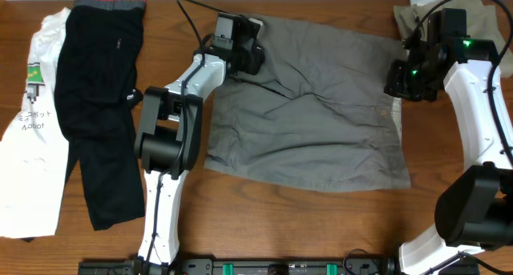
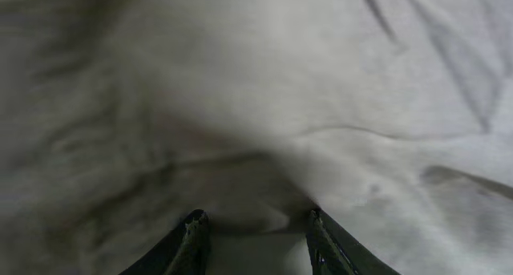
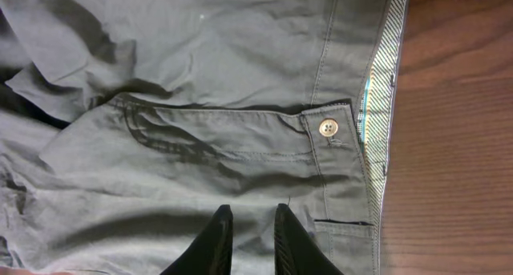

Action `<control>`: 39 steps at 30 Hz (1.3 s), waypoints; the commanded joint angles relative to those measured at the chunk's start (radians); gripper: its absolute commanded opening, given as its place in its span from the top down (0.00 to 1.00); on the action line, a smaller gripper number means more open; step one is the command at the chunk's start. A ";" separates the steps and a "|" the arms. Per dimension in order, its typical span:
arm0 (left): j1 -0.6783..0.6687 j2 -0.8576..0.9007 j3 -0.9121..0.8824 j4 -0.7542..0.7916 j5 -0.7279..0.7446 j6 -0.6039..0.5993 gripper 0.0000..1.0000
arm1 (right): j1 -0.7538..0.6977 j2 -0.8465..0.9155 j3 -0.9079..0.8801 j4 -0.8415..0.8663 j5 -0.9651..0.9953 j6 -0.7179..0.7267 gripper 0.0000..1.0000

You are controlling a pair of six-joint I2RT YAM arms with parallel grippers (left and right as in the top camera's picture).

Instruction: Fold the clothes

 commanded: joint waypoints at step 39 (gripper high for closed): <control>0.260 -0.515 0.006 -0.561 -0.045 -0.017 0.02 | 0.002 -0.011 0.008 0.050 -0.281 -0.205 0.01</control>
